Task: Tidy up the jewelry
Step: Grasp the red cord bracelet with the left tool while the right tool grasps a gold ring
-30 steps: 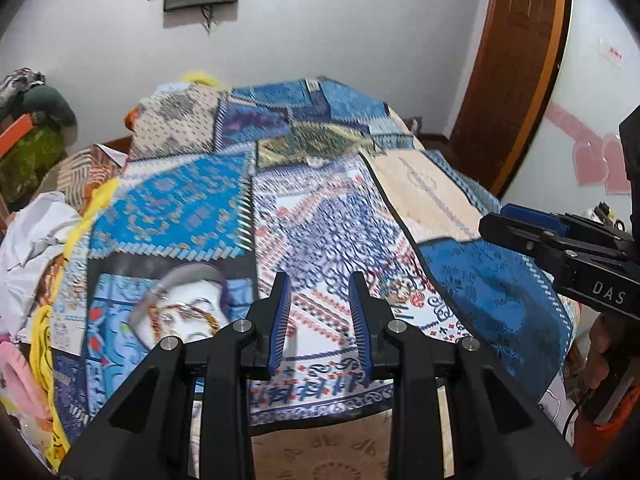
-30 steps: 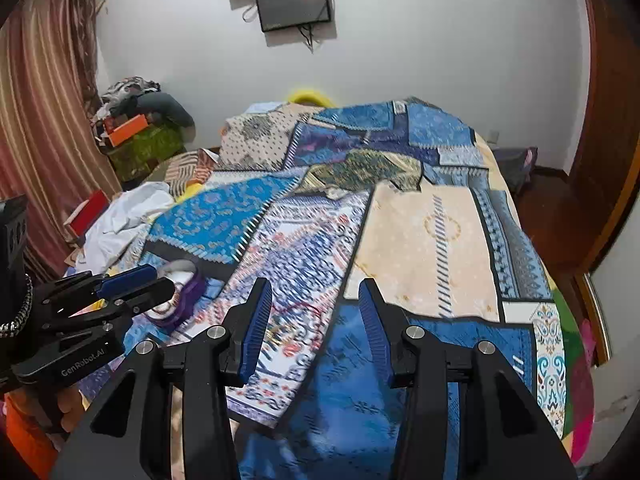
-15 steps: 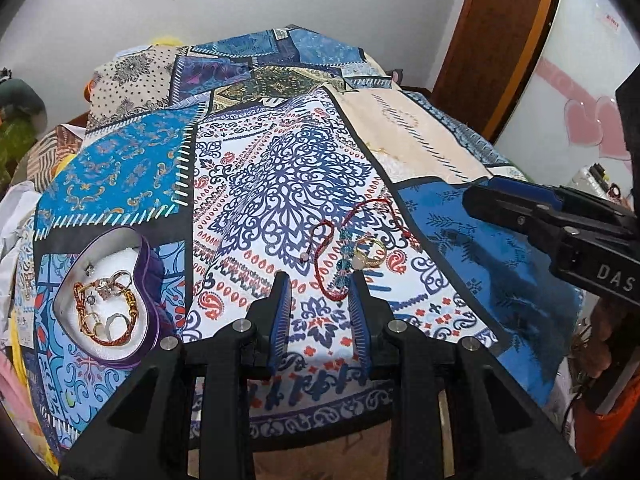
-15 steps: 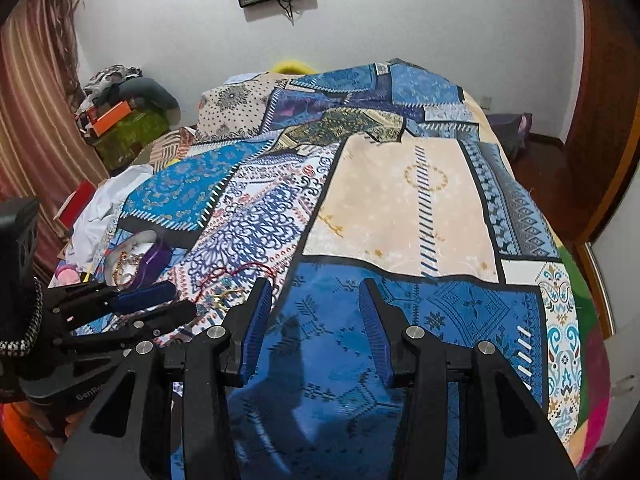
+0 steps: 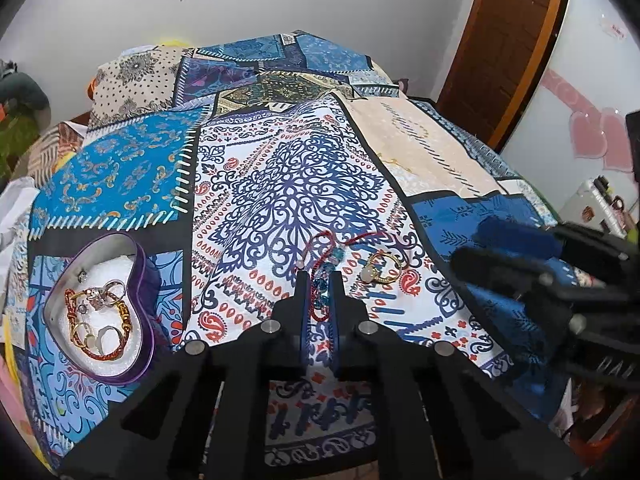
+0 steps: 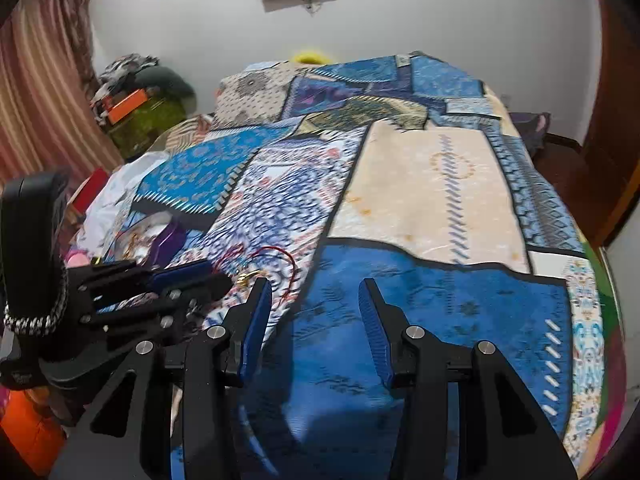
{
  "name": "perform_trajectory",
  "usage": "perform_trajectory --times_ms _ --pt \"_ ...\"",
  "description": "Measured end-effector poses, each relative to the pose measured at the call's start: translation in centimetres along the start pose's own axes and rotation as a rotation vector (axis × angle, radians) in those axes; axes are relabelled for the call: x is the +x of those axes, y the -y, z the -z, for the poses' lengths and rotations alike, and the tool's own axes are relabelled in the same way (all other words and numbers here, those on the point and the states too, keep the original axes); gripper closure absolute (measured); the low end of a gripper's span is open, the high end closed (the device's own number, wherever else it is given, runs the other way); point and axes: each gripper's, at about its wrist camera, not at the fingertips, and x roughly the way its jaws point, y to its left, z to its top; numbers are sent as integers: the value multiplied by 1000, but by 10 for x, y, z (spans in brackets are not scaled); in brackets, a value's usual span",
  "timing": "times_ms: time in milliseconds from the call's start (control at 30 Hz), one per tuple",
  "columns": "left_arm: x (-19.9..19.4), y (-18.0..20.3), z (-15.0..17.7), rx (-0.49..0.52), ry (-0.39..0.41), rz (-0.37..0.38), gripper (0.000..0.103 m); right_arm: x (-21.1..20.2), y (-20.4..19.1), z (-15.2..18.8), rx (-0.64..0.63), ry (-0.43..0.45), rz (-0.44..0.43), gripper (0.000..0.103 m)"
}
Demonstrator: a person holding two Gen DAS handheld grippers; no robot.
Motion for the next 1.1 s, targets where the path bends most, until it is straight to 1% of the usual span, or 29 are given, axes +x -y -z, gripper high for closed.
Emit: perform_trajectory --times_ms 167,400,533,633,733,800,833,900,1067,1100 --pt "-9 -9 -1 -16 24 -15 96 10 -11 1 -28 -20 -29 61" --pt "-44 -25 -12 -60 134 -41 96 24 -21 -2 -62 -42 -29 61" --pt "-59 -33 -15 -79 178 -46 96 30 -24 -5 -76 -51 -23 61" --pt "-64 -37 -16 -86 194 -46 96 33 -27 -6 -90 -56 -16 62" --pt "-63 -39 -14 -92 192 -41 96 36 -31 -6 -100 -65 -13 62" --pt "-61 -39 -12 -93 185 -37 96 40 -33 -5 -117 -73 1 71" --pt "-60 -39 -11 -95 182 -36 96 42 -33 -5 -121 -75 4 72" --pt "-60 -38 -10 -97 178 -29 96 43 -34 -4 -128 -76 8 80" --pt "-64 -35 -10 -95 187 -24 96 40 -30 -5 -101 -65 -5 81" --pt "-66 -34 -10 -94 191 -24 96 38 -30 -5 -95 -62 -2 86"
